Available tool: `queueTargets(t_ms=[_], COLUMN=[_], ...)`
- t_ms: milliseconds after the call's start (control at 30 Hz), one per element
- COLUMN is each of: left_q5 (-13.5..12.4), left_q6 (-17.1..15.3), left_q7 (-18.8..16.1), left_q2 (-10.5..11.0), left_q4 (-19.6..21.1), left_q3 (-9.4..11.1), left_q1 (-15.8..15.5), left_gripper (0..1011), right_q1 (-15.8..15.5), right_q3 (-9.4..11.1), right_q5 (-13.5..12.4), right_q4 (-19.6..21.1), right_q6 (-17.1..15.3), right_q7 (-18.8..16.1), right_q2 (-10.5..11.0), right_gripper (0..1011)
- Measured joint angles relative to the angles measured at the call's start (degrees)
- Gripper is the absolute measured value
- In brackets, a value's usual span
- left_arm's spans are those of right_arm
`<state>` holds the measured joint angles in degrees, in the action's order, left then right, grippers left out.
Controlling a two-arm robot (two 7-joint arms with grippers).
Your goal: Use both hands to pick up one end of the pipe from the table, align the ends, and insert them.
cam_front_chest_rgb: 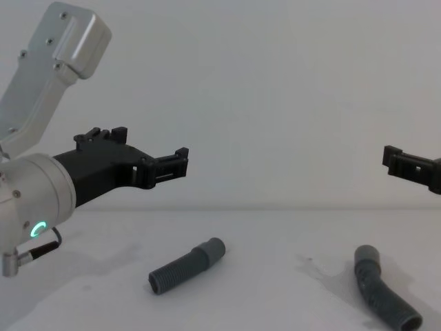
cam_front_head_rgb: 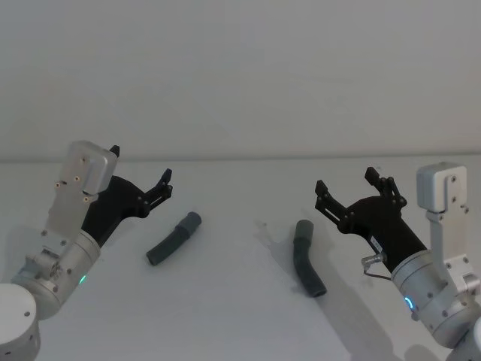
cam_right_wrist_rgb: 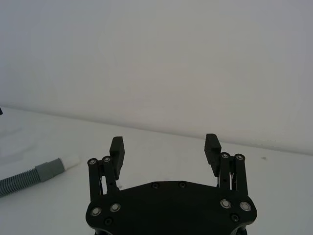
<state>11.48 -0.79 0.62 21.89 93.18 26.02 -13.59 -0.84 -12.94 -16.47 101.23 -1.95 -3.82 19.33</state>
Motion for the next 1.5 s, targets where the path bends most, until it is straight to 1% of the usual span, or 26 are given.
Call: queueTargets(t_ms=[1500], left_q5=[0.0], left_q6=[0.0], left_q7=[0.0], left_q2=[0.0], left_q4=[0.0], left_q3=[0.0], left_q1=[0.0], left_gripper=[1001], right_q1=[0.0], right_q3=[0.0], right_q5=[0.0], right_q4=[0.0], right_q6=[0.0], right_q7=[0.0], right_q2=[0.0], right_gripper=[999])
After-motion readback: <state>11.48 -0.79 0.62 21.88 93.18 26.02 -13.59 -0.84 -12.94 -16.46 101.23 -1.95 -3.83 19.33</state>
